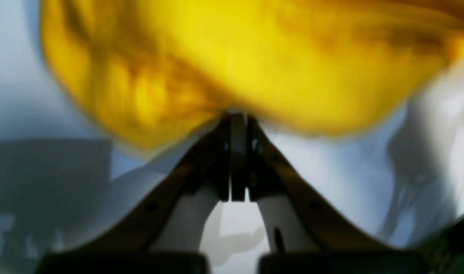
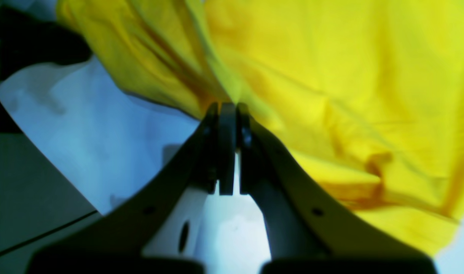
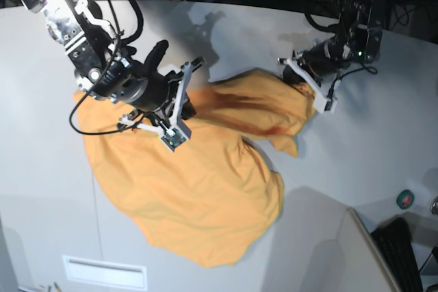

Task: Layout the t-shirt on the table in an organized manner, then fold the t-shirt properly
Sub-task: 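Regrasp the shirt with the right gripper and drag it away from the table edge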

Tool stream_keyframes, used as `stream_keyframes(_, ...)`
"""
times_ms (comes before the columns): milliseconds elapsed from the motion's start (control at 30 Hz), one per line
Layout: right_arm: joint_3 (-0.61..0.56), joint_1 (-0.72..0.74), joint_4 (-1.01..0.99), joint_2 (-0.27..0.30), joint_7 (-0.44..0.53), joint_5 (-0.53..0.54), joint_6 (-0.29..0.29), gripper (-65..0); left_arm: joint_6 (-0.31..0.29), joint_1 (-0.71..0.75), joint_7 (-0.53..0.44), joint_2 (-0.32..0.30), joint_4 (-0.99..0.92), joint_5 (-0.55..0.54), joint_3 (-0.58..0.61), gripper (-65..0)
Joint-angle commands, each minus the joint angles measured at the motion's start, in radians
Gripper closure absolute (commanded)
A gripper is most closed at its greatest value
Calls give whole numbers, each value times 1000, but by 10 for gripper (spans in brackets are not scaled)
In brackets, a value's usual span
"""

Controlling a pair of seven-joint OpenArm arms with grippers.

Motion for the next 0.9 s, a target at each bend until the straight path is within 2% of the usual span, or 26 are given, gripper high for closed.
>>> stream_keyframes(0,4,6,41,0,10,11,3,0,16,-40,6,15,-18,15,3,0)
stream_keyframes(167,-4,-22,90,22,-30,9,3,0,16,-191,6,66,-95,15,9,0)
stream_keyframes(300,-7,-72,90,23,-26,9,5,0,16,-202,29,69,-34,14,3,0)
stream_keyframes(367,-7,-104,89,19,-24,9,5,0,16,-137,52,60,40,14,-40,-56)
stream_keyframes(467,-50,-137,89,17,-20,9,5,0,16,-14,56,38,141,14,-181,-165)
stream_keyframes(667,-194,-153,-15,17,31,9,3,0,9,177,57,35,256,12,-516,-469)
stream_keyframes(767,-238,-150,-129,-6,95,9,2,0,6,210,54,35,258,9,-606,-541)
stream_keyframes(833,-241,-147,-196,-14,122,9,2,0,-3,216,56,41,266,8,-606,-543)
stream_keyframes(867,-241,-146,-226,-23,128,9,2,0,-26,216,57,43,272,8,-589,-541)
